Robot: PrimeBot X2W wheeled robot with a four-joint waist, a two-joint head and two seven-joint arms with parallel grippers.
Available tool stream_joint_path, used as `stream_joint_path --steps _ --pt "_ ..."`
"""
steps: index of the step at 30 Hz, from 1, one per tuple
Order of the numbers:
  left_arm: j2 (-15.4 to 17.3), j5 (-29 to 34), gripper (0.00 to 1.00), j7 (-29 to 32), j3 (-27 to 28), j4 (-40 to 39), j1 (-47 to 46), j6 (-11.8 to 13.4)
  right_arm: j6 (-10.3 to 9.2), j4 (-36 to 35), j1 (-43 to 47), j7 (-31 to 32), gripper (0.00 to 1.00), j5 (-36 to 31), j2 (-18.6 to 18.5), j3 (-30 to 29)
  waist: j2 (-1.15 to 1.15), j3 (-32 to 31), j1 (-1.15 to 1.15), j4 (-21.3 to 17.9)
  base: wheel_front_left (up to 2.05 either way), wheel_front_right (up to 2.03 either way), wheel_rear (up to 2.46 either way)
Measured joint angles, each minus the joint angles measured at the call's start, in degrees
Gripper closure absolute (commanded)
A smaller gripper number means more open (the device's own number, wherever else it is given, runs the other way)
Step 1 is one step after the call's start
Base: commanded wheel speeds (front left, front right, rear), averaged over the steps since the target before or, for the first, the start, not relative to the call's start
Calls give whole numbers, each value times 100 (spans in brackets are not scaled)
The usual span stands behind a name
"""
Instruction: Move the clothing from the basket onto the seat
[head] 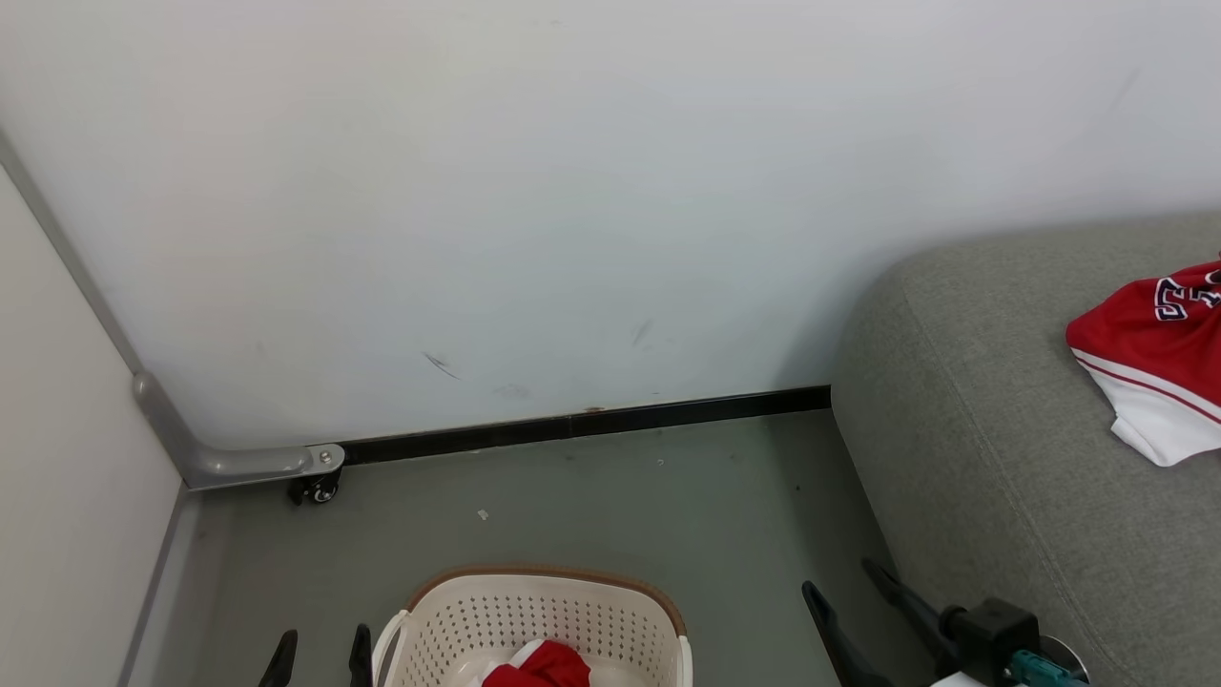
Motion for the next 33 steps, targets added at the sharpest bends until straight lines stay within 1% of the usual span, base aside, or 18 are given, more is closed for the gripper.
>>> stream_joint_path --steps 6,14,33 --pt "1 0 0 0 -2 -1 0 62 0 0 21 0 0 -82 9 -121 0 -7 0 11 0 0 0" --pt "1 -3 0 0 -41 -2 0 69 0 -24 107 0 0 -87 54 -309 0 -17 0 -1 0 0 0" --pt "1 -53 0 0 -166 -2 0 59 0 -154 122 0 0 -91 160 -488 0 31 0 -75 0 0 0"
